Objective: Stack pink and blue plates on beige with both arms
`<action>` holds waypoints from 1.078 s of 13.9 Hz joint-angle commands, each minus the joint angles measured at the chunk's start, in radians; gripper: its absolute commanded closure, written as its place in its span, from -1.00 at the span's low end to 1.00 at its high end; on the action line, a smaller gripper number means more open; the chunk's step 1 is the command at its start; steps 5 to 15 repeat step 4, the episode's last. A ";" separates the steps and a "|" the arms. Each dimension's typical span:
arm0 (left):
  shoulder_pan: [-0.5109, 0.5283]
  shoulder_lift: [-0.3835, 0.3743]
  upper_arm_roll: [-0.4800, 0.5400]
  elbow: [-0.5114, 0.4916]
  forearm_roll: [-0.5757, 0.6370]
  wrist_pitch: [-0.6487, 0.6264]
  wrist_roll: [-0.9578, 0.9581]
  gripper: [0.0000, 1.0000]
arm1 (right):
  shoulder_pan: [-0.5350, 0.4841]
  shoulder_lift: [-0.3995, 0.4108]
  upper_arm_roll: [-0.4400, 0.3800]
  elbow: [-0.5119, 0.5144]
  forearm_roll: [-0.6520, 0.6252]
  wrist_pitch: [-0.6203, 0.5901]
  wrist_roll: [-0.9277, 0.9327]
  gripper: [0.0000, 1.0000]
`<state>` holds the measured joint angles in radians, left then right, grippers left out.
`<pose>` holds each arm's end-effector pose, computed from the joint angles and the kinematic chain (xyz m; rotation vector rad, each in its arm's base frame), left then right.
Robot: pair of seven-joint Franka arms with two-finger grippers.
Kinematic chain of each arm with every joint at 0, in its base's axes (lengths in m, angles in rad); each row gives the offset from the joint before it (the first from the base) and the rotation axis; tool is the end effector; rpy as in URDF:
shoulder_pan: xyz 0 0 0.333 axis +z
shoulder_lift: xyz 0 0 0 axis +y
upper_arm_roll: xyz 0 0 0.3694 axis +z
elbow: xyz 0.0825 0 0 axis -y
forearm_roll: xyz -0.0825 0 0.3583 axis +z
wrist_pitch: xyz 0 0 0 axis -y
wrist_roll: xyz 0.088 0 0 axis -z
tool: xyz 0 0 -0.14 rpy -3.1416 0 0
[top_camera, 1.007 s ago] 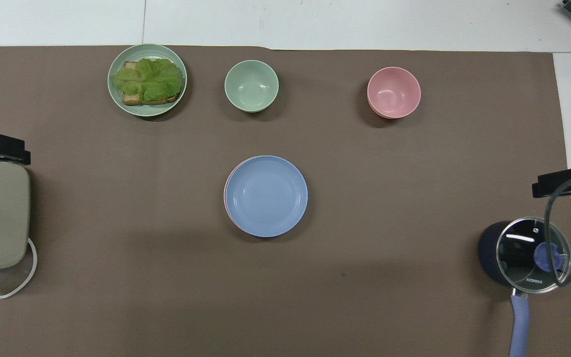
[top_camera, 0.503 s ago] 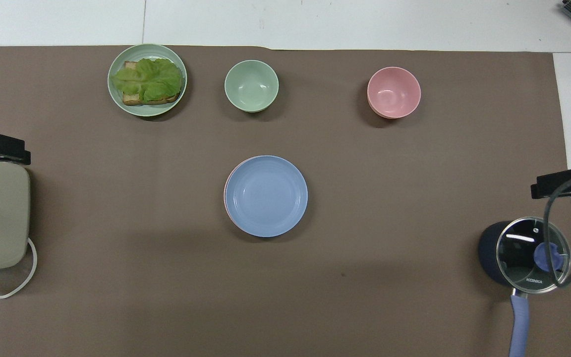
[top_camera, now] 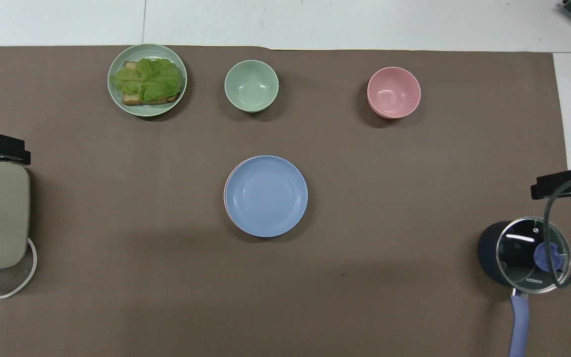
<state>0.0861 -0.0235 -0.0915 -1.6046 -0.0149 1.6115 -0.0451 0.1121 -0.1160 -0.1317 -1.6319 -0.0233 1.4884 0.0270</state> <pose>0.5252 -0.0055 0.6457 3.1271 0.0627 0.0469 0.4766 -0.0174 0.6686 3.1322 -0.0738 -0.0446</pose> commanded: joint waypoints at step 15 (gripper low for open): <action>0.004 -0.003 -0.004 0.005 0.013 -0.015 -0.010 -1.00 | -0.005 -0.007 0.004 0.001 0.003 -0.019 0.001 -1.00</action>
